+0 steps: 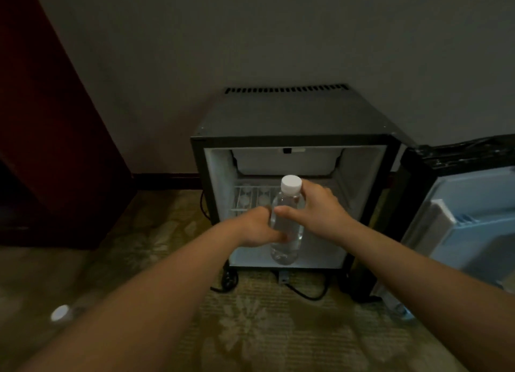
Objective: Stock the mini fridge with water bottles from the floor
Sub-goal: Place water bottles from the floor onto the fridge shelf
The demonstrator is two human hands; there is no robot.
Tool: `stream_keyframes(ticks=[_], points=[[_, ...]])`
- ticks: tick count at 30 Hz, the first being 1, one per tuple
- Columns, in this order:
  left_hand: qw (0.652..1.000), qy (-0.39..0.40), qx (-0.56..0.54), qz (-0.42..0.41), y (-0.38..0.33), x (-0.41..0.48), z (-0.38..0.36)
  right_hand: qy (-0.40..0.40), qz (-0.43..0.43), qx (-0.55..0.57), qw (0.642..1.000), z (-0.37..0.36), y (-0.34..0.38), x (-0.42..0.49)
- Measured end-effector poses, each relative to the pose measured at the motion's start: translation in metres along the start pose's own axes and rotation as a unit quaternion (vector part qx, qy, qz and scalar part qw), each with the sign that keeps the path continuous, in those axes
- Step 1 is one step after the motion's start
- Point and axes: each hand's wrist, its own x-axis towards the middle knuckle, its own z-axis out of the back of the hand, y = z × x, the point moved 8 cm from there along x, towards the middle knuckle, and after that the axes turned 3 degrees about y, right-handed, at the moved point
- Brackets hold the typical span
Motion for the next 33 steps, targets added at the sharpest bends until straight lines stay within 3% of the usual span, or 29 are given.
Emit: stream_keyframes(ticks=[6, 13, 20, 29, 33], points=[[0.996, 0.071, -0.041, 0.034, 0.047, 0.066, -0.037, -0.008, -0.069, 0.016, 0.997, -0.051, -0.074, 0.017], [0.984, 0.076, -0.141, 0.084, 0.098, 0.109, -0.069, -0.036, -0.136, 0.05, 0.989, -0.099, -0.132, 0.029], [0.963, 0.033, -0.256, 0.079, 0.12, 0.136, -0.082, -0.039, -0.15, 0.051, 0.987, -0.131, -0.168, 0.044], [0.958, 0.006, -0.268, 0.099, 0.152, 0.18, -0.092, -0.047, -0.2, 0.145, 0.968, -0.167, -0.198, 0.08], [0.946, -0.009, -0.304, 0.109, 0.153, 0.197, -0.095, -0.033, -0.234, 0.128, 0.963, -0.173, -0.215, 0.094]])
